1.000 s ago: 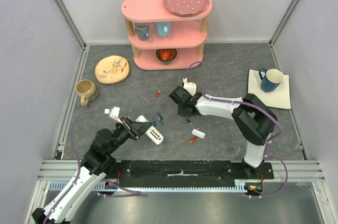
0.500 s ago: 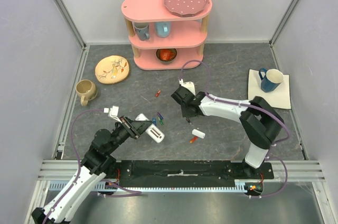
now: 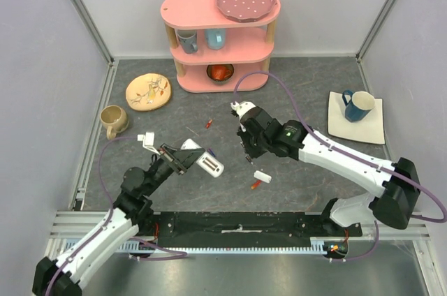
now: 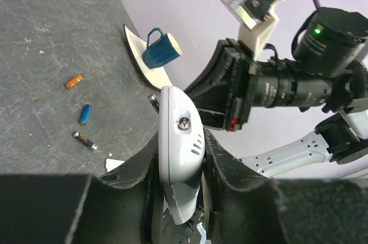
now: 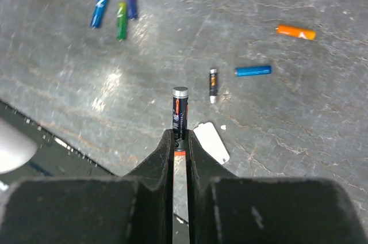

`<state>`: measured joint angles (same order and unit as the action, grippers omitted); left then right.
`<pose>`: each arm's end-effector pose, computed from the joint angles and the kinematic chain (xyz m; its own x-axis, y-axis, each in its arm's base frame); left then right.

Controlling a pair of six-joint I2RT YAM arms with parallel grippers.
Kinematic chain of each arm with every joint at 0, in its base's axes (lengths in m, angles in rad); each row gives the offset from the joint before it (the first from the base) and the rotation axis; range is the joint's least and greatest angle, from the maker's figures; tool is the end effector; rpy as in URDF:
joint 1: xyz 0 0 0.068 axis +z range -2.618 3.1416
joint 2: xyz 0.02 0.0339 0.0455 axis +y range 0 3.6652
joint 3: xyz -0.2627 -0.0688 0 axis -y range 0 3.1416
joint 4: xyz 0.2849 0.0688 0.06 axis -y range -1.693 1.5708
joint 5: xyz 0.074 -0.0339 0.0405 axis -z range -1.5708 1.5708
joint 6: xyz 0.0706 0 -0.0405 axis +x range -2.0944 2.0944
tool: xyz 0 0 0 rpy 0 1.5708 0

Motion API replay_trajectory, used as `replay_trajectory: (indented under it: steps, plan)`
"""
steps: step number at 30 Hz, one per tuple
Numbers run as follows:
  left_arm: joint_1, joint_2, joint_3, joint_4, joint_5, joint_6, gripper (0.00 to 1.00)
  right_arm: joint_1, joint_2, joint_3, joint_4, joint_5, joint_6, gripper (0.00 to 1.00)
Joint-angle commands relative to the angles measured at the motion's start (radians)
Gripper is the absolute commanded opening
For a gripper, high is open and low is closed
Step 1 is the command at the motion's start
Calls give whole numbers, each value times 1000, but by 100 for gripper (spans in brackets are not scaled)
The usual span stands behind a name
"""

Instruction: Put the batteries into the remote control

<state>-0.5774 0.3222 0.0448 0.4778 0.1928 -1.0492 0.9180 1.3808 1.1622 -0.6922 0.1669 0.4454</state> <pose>0.1616 -0.1214 0.2049 -0.5178 -0.6783 -0.5214 0.4899 0.2645 -0.8307 0.2217 0.2706 0.2548 -0.7439 -0.2734 -0.6098 -0.4444 0.8839 0.1457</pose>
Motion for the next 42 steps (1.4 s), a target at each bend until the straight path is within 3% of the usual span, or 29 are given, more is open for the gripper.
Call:
replay_trajectory:
  steps: [1, 12, 22, 26, 42]
  plan:
    - [7, 137, -195, 235, 39, -46, 2, 28, -45, 63, -78, -109, -114, 0]
    - [7, 547, -125, 559, 97, -58, 2, 35, -98, 94, -98, -165, -174, 0]
    - [7, 903, -79, 985, 146, -158, 2, 41, -83, 126, -118, -265, -165, 0]
    - [5, 963, -80, 1078, 154, -184, 2, 59, -49, 163, -139, -265, -131, 0]
    - [5, 919, -103, 1082, 151, -201, 2, 156, 98, 194, -112, -250, -50, 0]
